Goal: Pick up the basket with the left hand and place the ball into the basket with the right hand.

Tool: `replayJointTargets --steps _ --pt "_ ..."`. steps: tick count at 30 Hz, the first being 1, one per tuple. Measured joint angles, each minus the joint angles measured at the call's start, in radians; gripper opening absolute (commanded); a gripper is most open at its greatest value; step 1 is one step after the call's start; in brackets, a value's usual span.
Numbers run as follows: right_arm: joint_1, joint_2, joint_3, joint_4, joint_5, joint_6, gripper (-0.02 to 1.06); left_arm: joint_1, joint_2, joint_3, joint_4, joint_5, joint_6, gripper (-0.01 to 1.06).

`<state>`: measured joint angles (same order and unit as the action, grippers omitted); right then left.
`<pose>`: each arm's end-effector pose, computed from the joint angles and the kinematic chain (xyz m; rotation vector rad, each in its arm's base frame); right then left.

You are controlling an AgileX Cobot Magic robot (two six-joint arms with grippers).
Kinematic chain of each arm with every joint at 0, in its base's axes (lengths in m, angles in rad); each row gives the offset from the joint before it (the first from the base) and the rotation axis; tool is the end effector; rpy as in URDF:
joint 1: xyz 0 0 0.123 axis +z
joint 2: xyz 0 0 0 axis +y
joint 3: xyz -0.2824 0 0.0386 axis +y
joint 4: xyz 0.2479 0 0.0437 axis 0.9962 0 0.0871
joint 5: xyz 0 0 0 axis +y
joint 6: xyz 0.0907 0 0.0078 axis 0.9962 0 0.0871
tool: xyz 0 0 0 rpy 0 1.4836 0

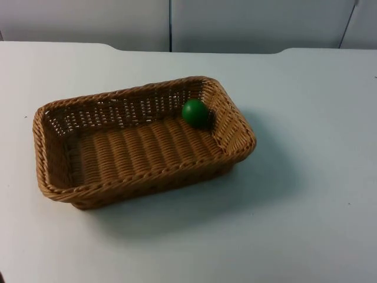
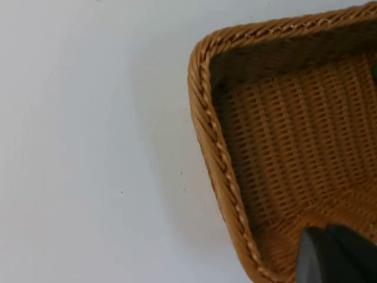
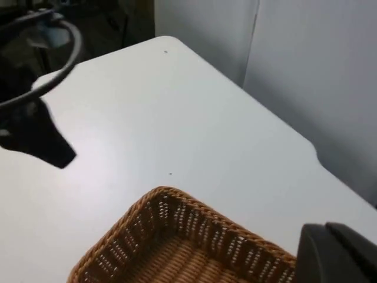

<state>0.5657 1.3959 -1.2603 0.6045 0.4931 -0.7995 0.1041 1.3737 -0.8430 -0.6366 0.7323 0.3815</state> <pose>0.2559 0.1916 0.3782 -0.9713 1.8049 0.4729 0.2609 -0.0092 0.2464 -0.1548 2.5936 -0.5434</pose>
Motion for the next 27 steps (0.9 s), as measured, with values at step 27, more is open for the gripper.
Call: replayJointTargets --steps 27 --pt "0.108 -1.179 0.629 -0.652 0.531 0.741 0.00 -0.073 -1.150 0.191 0.453 0.297 -0.228 0.00"
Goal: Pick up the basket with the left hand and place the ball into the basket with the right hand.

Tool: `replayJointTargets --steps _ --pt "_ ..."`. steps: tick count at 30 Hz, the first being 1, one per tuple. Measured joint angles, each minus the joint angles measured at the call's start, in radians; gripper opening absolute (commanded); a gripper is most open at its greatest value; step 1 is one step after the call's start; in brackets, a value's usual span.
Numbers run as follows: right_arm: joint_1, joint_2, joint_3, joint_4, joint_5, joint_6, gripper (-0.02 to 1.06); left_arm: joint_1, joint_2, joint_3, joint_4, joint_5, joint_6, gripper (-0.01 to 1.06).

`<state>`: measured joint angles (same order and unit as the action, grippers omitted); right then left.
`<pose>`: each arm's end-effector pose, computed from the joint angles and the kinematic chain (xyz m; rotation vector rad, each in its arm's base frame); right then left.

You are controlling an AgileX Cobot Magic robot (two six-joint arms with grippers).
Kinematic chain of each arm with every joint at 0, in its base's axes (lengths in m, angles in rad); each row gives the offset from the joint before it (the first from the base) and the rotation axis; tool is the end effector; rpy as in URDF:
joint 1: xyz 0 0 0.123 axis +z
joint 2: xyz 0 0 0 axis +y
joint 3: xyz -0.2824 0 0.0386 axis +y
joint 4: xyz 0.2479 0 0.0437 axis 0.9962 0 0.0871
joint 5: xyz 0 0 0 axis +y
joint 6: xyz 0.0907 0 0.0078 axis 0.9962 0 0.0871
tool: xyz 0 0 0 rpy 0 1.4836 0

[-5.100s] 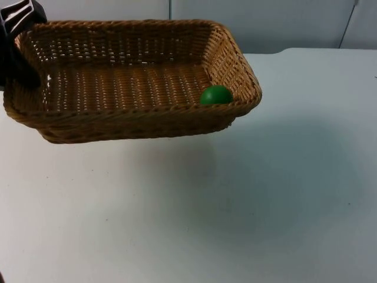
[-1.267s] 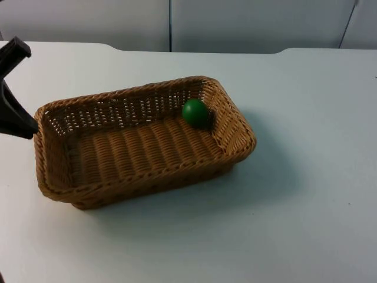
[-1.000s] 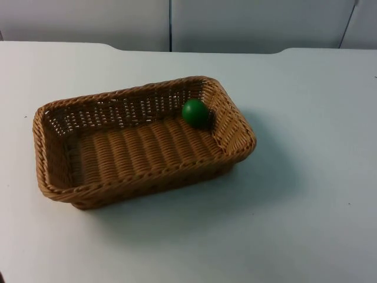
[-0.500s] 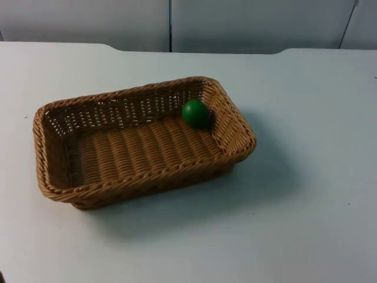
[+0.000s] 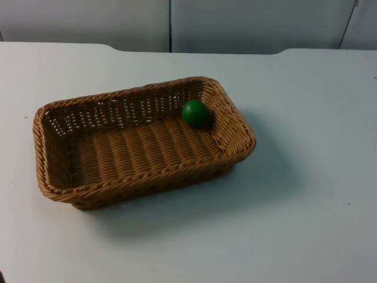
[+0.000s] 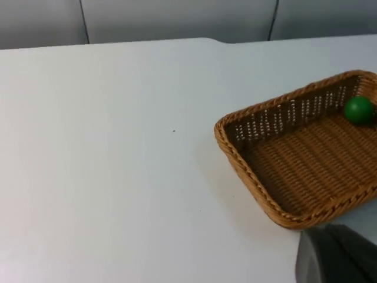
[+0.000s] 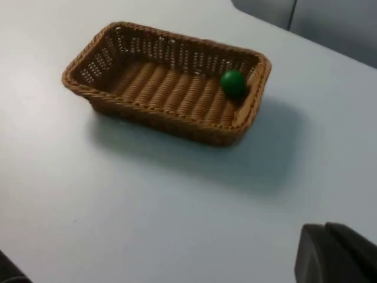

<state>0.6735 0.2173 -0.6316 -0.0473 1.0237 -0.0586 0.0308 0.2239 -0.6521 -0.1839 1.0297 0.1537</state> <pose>0.0185 0.0100 0.3159 -0.7556 1.9675 0.3140 0.0196 -0.0137 0.3223 0.1244 2.0688 -0.1089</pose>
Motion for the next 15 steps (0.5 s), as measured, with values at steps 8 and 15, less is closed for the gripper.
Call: replayJointTargets --steps 8,15 --pt "0.000 -0.192 0.096 0.022 0.022 0.003 0.00 -0.076 0.000 0.000 0.003 0.006 0.007 0.00" --pt "0.002 -0.213 0.112 0.095 0.058 0.005 0.00 -0.116 -0.036 0.040 0.010 0.007 0.009 0.00"
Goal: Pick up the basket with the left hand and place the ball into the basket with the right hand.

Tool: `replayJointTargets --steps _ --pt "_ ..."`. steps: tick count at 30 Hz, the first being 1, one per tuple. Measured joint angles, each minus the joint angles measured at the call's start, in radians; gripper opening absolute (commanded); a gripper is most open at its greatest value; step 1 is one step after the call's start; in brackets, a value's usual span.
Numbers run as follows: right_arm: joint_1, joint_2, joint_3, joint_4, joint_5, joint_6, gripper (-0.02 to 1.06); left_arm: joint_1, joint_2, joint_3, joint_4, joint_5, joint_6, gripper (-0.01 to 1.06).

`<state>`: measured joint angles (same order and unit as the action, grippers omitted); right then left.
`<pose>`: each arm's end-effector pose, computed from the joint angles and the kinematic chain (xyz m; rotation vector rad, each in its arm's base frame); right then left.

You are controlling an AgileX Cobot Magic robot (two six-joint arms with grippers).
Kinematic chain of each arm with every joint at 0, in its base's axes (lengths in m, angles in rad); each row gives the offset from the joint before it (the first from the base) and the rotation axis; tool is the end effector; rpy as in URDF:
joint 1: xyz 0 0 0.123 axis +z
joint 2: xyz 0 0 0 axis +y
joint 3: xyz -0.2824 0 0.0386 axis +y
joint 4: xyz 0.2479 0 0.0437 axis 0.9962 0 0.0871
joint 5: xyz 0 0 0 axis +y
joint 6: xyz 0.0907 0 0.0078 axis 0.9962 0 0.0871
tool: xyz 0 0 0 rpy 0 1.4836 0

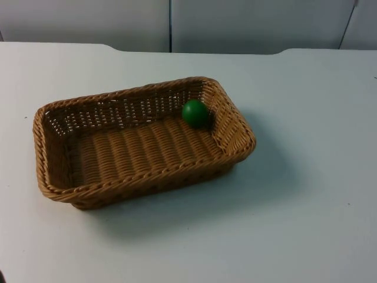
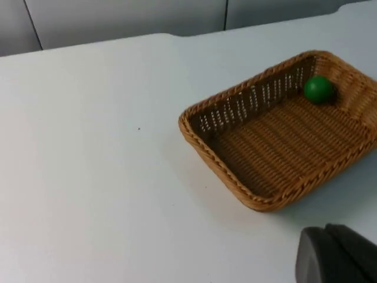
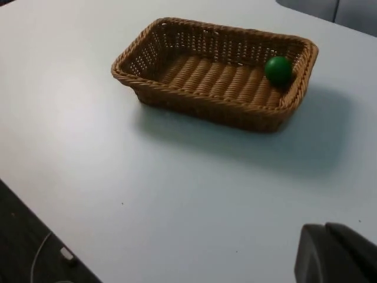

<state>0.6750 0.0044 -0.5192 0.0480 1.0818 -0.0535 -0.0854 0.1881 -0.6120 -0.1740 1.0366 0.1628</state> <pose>-0.0081 -0.0016 0.2809 -0.7437 1.9415 0.4413 0.0147 -0.0149 0.3108 0.2560 2.0716 -0.1634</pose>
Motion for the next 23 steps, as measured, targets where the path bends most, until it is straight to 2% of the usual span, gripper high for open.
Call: replayJointTargets --steps 5,9,10,13,14,15,17,23 --pt "-0.044 0.000 0.000 0.007 0.000 0.000 0.00 -0.009 -0.035 0.064 0.000 -0.002 0.000 0.00" --pt "-0.224 0.000 0.000 0.007 0.000 0.000 0.00 -0.009 -0.092 0.073 0.000 -0.002 0.002 0.00" --pt "-0.224 0.000 0.000 0.007 0.000 0.000 0.00 -0.009 -0.092 0.073 0.000 -0.002 0.002 0.00" --pt "-0.399 0.000 0.000 0.007 0.000 0.000 0.00 -0.009 -0.148 0.076 0.008 0.020 0.002 0.00" --pt "-0.444 0.000 0.000 0.007 0.000 0.000 0.00 -0.009 -0.171 0.076 0.029 0.029 0.002 0.00" --pt "-0.444 0.000 0.000 0.007 0.000 0.000 0.00 -0.009 -0.171 0.076 0.029 0.029 0.002 0.00" --pt "-0.562 0.000 0.000 0.009 0.000 0.000 0.00 -0.009 -0.182 0.076 0.059 0.038 0.002 0.00" --pt "-0.710 0.000 0.000 0.009 0.000 0.000 0.00 -0.009 -0.182 0.091 0.085 0.051 -0.003 0.00"
